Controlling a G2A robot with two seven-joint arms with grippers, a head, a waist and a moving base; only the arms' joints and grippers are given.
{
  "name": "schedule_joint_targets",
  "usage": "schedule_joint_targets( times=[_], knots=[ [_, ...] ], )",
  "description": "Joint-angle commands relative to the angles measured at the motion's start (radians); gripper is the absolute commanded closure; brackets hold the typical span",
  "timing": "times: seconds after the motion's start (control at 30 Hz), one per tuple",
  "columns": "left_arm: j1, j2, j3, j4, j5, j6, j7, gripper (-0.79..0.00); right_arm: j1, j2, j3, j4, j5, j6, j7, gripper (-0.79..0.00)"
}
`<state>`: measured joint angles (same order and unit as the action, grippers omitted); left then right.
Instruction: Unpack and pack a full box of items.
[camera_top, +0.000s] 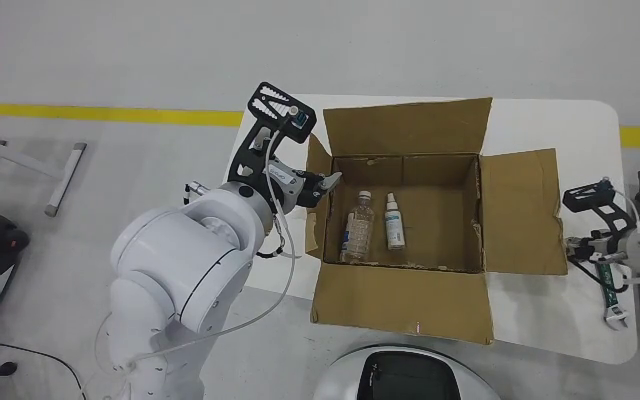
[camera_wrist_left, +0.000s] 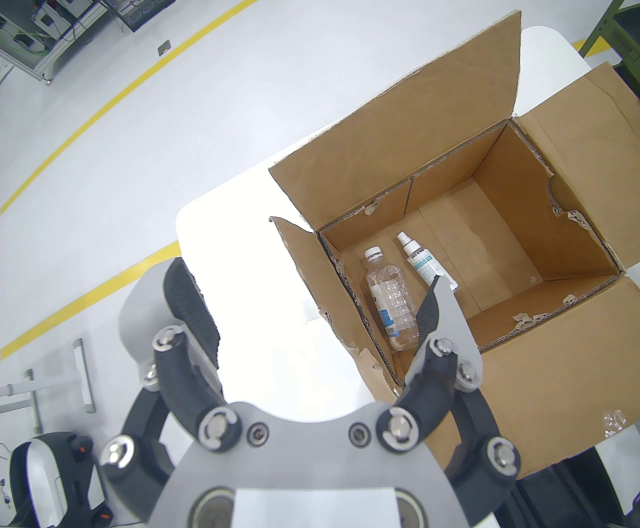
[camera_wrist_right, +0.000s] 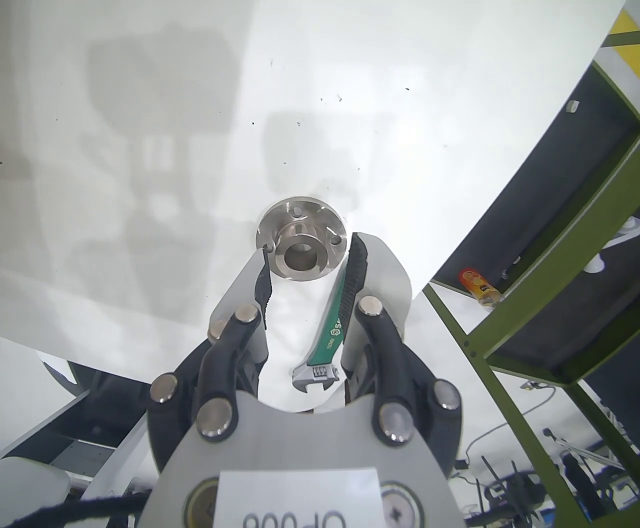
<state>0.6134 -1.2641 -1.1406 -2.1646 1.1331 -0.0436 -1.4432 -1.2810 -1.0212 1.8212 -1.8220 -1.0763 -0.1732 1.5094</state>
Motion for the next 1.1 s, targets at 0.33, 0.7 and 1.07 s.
schedule_joint_targets(
  times=[0.33, 0.7, 1.07],
  knots=[
    [0.000, 0.000, 0.000, 0.000, 0.000, 0.000, 0.000, -0.785, -0.019, 0.007, -0.021, 0.010, -0.008, 0.022, -0.063, -0.345],
    [0.000, 0.000, 0.000, 0.000, 0.000, 0.000, 0.000, -0.785, -0.020, 0.015, -0.038, 0.024, -0.020, 0.034, -0.082, -0.271],
    [0.000, 0.000, 0.000, 0.000, 0.000, 0.000, 0.000, -0.785, -0.010, 0.021, -0.040, 0.031, 0.009, 0.049, -0.091, 0.000]
  ],
)
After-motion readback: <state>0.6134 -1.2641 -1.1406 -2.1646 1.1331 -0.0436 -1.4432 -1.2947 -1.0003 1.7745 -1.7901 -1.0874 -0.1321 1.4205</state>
